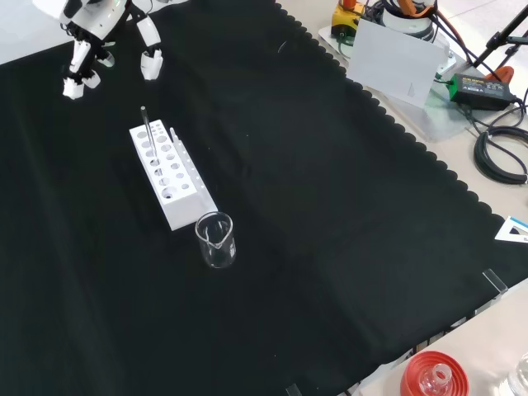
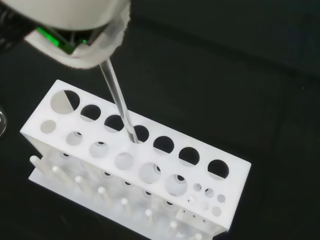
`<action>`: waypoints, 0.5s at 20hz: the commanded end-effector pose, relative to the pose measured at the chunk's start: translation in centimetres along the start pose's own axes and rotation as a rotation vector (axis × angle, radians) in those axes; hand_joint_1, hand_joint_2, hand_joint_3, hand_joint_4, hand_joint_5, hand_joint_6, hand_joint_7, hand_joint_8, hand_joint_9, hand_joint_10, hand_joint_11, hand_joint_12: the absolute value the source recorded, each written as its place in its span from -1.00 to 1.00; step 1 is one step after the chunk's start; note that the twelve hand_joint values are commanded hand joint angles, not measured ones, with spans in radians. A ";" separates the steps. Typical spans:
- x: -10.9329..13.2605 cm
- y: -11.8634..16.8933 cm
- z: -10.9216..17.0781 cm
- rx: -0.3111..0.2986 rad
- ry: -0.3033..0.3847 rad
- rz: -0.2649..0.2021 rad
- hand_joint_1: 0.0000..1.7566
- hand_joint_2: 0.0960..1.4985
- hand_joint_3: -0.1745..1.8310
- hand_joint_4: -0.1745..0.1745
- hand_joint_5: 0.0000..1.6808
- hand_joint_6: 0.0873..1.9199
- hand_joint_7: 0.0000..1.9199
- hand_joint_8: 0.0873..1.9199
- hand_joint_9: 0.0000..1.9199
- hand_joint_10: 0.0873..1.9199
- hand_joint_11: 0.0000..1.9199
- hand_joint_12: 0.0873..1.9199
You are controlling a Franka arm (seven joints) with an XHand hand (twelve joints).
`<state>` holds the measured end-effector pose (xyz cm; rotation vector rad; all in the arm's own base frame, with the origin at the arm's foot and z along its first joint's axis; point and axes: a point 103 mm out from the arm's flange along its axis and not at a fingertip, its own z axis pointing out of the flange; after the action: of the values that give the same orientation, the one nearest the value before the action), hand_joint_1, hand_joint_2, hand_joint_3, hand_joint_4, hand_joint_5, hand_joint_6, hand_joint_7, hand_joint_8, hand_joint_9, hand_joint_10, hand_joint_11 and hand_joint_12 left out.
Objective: Put the glass rod back on the white test tube rack.
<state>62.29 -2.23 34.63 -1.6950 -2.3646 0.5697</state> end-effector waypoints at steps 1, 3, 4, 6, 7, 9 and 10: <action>-0.6 -1.0 -0.3 -0.009 0.005 0.009 0.01 -0.52 -0.18 -0.33 -0.69 -0.83 -0.30 -0.26 0.52 -1.00 0.74 -0.50; -0.7 -1.3 -0.4 -0.016 0.010 0.011 0.02 -0.51 -0.18 -0.33 -0.68 -0.83 -0.30 -0.26 0.52 -1.00 0.74 -0.50; -0.9 -1.5 -0.5 -0.016 0.008 0.013 0.02 -0.51 -0.19 -0.33 -0.68 -0.82 -0.29 -0.26 0.52 -1.00 0.74 -0.50; -1.1 -1.8 -0.7 -0.018 0.007 0.019 0.02 -0.51 -0.19 -0.34 -0.67 -0.82 -0.28 -0.26 0.53 -1.00 0.74 -0.50; -1.3 -1.9 -0.8 -0.021 0.005 0.022 0.02 -0.51 -0.19 -0.34 -0.67 -0.82 -0.28 -0.26 0.53 -1.00 0.74 -0.50; -1.5 -2.1 -0.9 -0.028 0.005 0.027 0.02 -0.50 -0.19 -0.34 -0.66 -0.82 -0.28 -0.26 0.53 -1.00 0.74 -0.50; -1.6 -2.2 -0.9 -0.029 0.004 0.029 0.02 -0.50 -0.19 -0.34 -0.66 -0.82 -0.27 -0.27 0.53 -1.00 0.74 -0.50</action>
<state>61.39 -3.62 36.17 -1.7276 -2.3610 0.5441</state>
